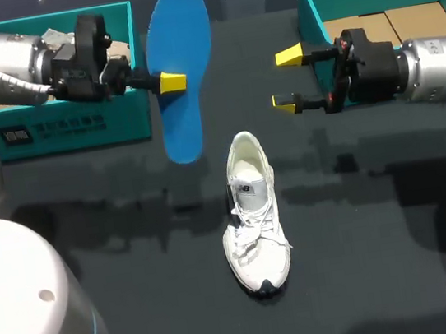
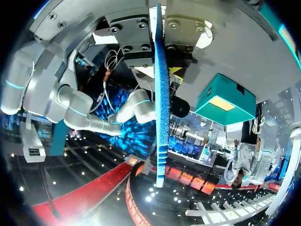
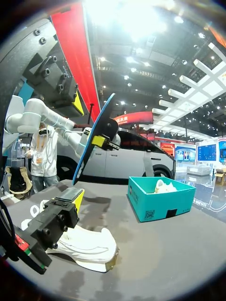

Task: Take the shoe out of the shoebox, open the shoe tongue, remove and reinsert the insole, then place the shoe into the shoebox

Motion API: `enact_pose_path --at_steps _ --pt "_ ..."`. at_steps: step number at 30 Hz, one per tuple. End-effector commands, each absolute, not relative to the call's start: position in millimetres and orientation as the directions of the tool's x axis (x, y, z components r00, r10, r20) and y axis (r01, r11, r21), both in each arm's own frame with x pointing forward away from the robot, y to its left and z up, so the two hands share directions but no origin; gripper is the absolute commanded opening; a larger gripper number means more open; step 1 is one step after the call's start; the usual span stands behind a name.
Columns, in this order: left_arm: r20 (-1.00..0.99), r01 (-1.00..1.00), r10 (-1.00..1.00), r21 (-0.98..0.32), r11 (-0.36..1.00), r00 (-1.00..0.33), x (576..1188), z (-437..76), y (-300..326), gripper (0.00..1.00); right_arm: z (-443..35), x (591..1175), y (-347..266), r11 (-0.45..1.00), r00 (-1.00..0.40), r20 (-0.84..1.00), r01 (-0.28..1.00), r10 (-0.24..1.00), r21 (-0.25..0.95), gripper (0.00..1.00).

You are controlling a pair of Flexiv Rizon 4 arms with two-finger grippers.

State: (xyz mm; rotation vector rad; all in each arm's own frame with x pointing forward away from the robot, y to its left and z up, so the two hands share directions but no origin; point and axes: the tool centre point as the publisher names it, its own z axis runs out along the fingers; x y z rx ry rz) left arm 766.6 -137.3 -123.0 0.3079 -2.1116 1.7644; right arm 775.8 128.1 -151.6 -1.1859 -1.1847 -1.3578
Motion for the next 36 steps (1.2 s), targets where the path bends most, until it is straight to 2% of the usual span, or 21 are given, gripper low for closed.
enact_pose_path --at_steps 1,8,12,20,36 --pt "0.542 -0.516 0.094 -0.831 0.208 -0.835 770.8 -124.4 -139.0 0.00 -151.7 774.8 128.5 -0.085 -0.083 0.995 0.993 -0.053 0.078 1.00" --pt "0.757 -0.740 0.077 -0.651 0.172 -0.649 775.8 -127.9 -145.4 0.00 -151.7 774.8 128.5 -0.085 -0.083 0.995 0.993 -0.053 0.078 1.00" --pt "0.796 -0.783 0.062 -0.604 0.149 -0.603 776.9 -131.9 -148.7 0.00 -151.7 774.8 128.5 -0.085 -0.083 0.995 0.993 -0.053 0.078 1.00" --pt "0.912 -0.907 0.003 -0.409 0.103 -0.411 785.8 -150.4 -160.2 0.00 -151.7 774.8 128.5 -0.085 -0.083 0.995 0.993 -0.053 0.078 1.00" --pt "0.981 -0.978 0.002 -0.196 0.067 -0.197 786.9 -184.9 -172.5 0.00 -151.7 774.8 128.5 -0.085 -0.083 0.995 0.993 -0.053 0.078 1.00"
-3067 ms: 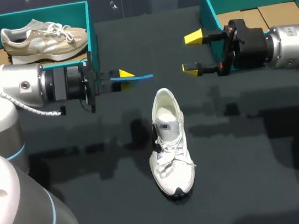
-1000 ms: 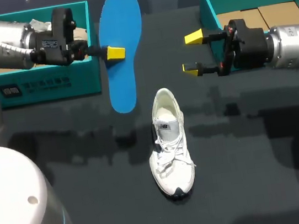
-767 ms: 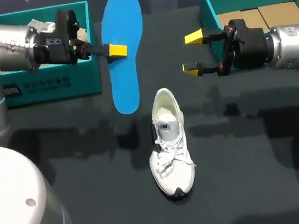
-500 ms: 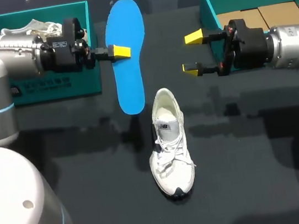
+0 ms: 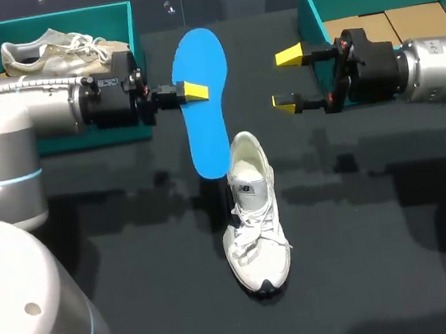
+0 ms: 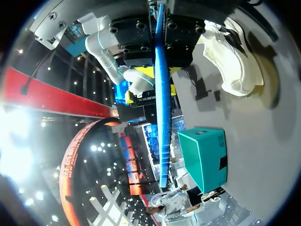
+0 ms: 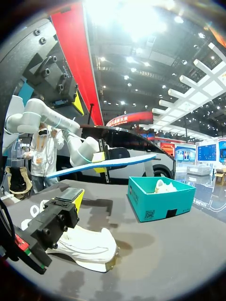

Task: Take the shoe out of the shoebox, open the shoe tongue, remove and reinsert the insole, then place the shoe into the shoebox

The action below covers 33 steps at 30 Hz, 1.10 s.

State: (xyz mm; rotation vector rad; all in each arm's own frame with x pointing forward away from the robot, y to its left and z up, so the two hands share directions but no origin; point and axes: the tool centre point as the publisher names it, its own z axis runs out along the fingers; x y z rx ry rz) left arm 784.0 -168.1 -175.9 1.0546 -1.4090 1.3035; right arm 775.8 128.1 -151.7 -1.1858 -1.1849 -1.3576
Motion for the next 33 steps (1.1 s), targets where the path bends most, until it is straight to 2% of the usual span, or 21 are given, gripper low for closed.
enact_pose_path --at_steps 1,21,27,33 --pt "0.983 -0.980 0.003 -0.186 0.067 -0.186 787.2 -185.9 -172.9 0.00 -151.7 774.8 128.5 -0.085 -0.083 0.995 0.993 -0.053 0.078 1.00" --pt "1.000 -0.998 -0.017 0.002 -0.059 0.003 796.9 -211.2 -190.7 0.00 -151.7 774.8 128.5 -0.085 -0.083 0.995 0.993 -0.053 0.078 1.00" --pt "0.999 -0.998 -0.031 0.006 -0.069 0.008 795.7 -213.7 -194.9 0.00 -143.0 770.6 123.4 -0.079 -0.072 0.996 0.994 0.044 0.075 1.00" --pt "0.999 -0.998 -0.032 0.007 -0.069 0.009 795.3 -213.8 -195.3 0.00 -123.2 768.1 115.0 -0.063 -0.020 0.981 0.998 0.193 0.032 1.00"
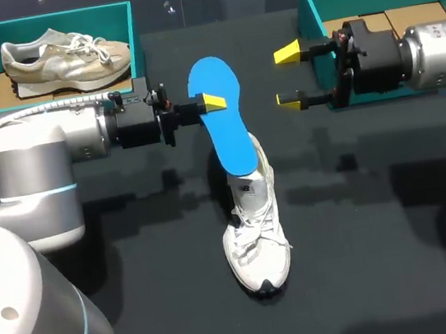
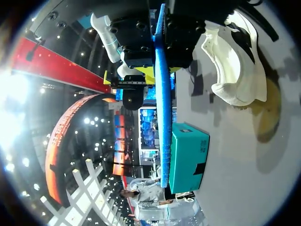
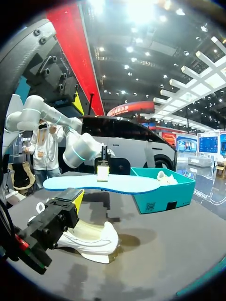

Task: Take the shoe out of the shoebox, open the shoe tongue, remove and reinsert the insole, then place the shoe into the shoebox

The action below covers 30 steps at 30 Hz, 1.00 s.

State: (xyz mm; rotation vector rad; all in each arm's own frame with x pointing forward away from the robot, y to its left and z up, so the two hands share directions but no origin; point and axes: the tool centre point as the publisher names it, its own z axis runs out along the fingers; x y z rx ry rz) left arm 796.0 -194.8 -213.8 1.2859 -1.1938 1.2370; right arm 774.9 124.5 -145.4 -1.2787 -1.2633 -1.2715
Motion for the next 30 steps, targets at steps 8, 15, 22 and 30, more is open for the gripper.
enact_pose_path --at_steps 8,15,22,30 --pt "0.999 -0.998 -0.032 0.007 -0.069 0.009 795.3 -213.8 -195.3 0.00 -91.7 771.2 106.9 -0.063 0.068 0.914 0.997 0.400 -0.047 1.00" --pt "0.999 -0.998 -0.032 0.007 -0.069 0.009 795.3 -213.8 -195.3 0.00 -64.2 776.0 110.0 -0.070 0.134 0.797 0.991 0.588 -0.116 1.00" --pt "0.999 -0.998 -0.032 0.007 -0.069 0.009 795.3 -213.8 -195.3 0.00 -33.3 770.7 111.6 -0.096 0.149 0.659 0.989 0.737 -0.116 1.00" --pt "0.999 -0.998 -0.032 0.007 -0.069 0.009 795.3 -213.8 -195.3 0.00 -11.0 766.0 124.3 -0.062 0.114 0.517 0.991 0.849 -0.117 1.00"
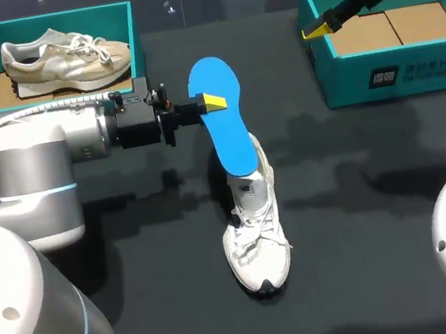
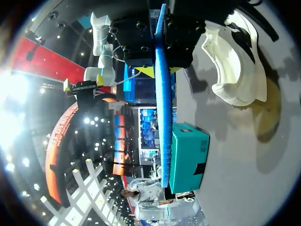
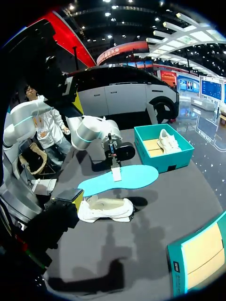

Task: Take the shoe out of the shoebox, open the shoe tongue, remove and reinsert the insole, then place the shoe into the shoebox

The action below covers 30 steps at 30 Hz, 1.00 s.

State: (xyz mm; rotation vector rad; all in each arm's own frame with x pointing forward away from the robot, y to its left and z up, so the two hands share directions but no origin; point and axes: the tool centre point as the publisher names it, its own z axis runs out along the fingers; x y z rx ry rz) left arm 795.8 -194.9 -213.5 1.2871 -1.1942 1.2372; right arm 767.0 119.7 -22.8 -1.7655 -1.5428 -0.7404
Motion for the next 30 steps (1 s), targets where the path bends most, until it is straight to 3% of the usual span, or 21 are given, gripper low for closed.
enact_pose_path --at_steps 1,21,30 --pt "0.999 -0.998 -0.032 0.007 -0.069 0.009 795.3 -213.8 -195.3 0.00 -9.6 766.2 125.7 -0.055 0.107 0.504 0.992 0.857 -0.118 1.00" --pt "0.999 -0.998 -0.032 0.007 -0.069 0.009 795.3 -213.8 -195.3 0.00 -8.2 765.0 200.2 0.023 0.010 0.210 0.987 0.978 -0.156 1.00" --pt "0.999 -0.998 -0.032 0.007 -0.069 0.009 795.3 -213.8 -195.3 0.00 -20.6 760.9 228.7 0.034 -0.024 0.103 0.995 0.994 -0.099 1.00"
